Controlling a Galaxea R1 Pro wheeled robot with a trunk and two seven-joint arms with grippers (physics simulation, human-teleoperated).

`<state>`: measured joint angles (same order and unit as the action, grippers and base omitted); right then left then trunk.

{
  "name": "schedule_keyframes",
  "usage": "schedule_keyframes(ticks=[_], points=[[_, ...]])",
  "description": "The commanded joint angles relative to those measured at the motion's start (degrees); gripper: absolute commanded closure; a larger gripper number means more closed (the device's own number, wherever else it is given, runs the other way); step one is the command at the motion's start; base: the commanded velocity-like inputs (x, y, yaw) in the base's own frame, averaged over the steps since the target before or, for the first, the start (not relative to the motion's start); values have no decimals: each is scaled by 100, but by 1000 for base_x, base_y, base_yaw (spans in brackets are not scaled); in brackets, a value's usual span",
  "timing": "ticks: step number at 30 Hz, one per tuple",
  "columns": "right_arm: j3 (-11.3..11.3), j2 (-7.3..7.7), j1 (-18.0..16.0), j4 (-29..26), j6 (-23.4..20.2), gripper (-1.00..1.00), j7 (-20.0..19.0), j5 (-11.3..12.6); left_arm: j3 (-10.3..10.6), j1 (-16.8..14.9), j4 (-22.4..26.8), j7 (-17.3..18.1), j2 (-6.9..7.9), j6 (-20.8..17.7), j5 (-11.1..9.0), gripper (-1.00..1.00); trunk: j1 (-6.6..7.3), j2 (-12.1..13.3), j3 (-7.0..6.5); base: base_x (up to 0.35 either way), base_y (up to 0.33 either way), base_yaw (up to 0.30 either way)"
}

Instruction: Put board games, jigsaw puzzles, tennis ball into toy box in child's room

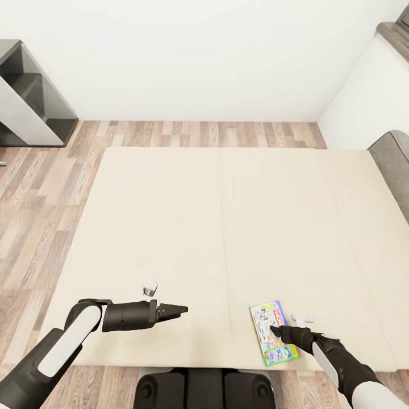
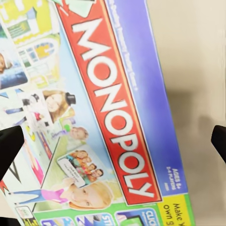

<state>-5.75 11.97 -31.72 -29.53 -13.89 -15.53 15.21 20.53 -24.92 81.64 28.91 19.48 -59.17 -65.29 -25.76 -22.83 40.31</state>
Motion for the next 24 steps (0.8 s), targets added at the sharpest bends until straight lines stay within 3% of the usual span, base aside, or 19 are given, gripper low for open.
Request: schedule_keyframes(ticks=[1,24], points=[[-32,6,-1,-9,-28,-100,9,53,6,-4,0,35,3,-7,24,-100,-3,-9,16,0,0,0],[-43,-27,-1,-14,6,-100,15,47,7,-4,-8,35,3,-7,43,-100,-3,-9,70,0,0,0]])
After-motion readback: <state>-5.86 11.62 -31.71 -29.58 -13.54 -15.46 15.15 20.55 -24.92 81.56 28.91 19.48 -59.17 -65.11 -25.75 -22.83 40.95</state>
